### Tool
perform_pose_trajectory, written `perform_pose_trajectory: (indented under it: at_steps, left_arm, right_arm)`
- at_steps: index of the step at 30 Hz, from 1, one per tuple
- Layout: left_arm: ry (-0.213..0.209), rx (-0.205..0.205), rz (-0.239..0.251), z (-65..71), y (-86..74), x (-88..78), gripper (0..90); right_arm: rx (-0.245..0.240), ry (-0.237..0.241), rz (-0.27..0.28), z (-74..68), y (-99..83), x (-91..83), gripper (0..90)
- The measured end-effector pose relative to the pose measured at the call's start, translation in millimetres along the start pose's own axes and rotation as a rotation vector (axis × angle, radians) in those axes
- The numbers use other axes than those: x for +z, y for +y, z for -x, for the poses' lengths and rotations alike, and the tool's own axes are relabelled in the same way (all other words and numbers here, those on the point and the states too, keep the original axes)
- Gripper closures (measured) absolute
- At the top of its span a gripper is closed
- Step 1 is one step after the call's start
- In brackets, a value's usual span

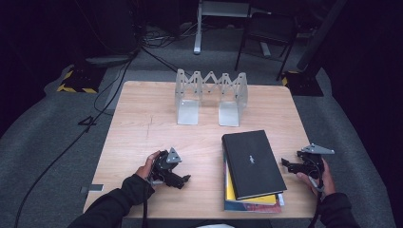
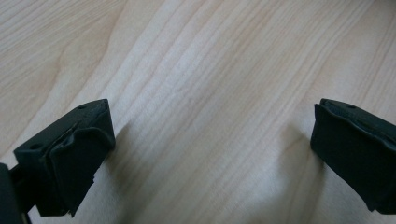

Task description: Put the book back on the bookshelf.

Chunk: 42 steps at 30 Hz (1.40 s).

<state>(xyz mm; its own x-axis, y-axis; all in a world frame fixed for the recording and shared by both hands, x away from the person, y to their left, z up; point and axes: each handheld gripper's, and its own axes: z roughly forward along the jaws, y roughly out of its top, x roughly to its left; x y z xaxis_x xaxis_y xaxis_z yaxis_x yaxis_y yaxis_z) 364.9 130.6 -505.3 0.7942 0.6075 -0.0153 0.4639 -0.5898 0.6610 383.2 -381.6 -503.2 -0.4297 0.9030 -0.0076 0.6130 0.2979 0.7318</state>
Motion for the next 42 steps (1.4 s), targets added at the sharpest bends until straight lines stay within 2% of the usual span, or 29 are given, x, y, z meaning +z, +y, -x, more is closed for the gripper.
perform_pose_trajectory:
  at_steps: [6,9,12,17,19,21,24,26,29,31,34,35,42]
  left_arm:
    - [0.002,-0.006,0.004,-5.1,5.2,4.8,0.4]
    - [0.000,-0.007,0.002,-5.1,4.5,3.6,0.9]
    - [-0.017,0.019,0.003,-7.2,3.0,2.5,1.6]
    - [-0.029,0.037,0.005,-8.5,1.9,1.7,1.6]
    - [-0.031,0.038,0.004,-8.5,2.0,1.6,1.6]
    - [-0.032,0.039,0.004,-8.5,1.9,1.6,1.6]
    - [-0.038,0.047,0.003,-9.0,1.7,1.3,1.5]
    - [-0.042,0.052,0.001,-9.5,1.6,1.1,1.5]
    - [-0.044,0.053,0.001,-9.7,1.7,1.3,1.2]
    - [-0.044,0.052,0.002,-9.5,1.8,1.5,1.0]
    - [-0.044,0.052,0.002,-9.5,1.8,1.5,1.0]
    - [-0.043,0.053,0.001,-9.6,1.8,1.5,0.9]
    - [-0.044,0.053,0.002,-9.5,1.9,1.6,0.9]
  right_arm:
    - [-0.020,0.021,0.008,-0.7,-3.4,-2.6,18.1]
    - [-0.039,0.046,0.001,-2.4,-5.8,-5.8,17.7]
    - [-0.054,0.059,0.001,-3.3,-7.9,-7.9,17.8]
    - [-0.069,0.092,-0.025,-4.1,-10.9,-15.5,19.9]
    - [-0.102,0.123,-0.031,-5.8,-11.9,-20.9,26.7]
    - [-0.112,0.126,-0.023,-9.2,-11.6,-28.1,23.0]
    - [-0.136,0.165,-0.004,-17.2,-9.4,-44.2,25.2]
    - [-0.157,0.212,-0.003,-22.7,-6.2,-54.2,27.0]
    - [-0.193,0.239,0.014,-33.6,0.4,-66.1,27.5]
    - [-0.226,0.218,0.009,-40.7,3.0,-70.0,27.8]
    - [-0.238,0.228,0.005,-44.3,2.5,-71.5,28.0]
    - [-0.256,0.216,-0.008,-47.5,0.9,-74.0,28.0]
    - [-0.251,0.237,0.012,-47.6,-4.0,-86.7,28.1]
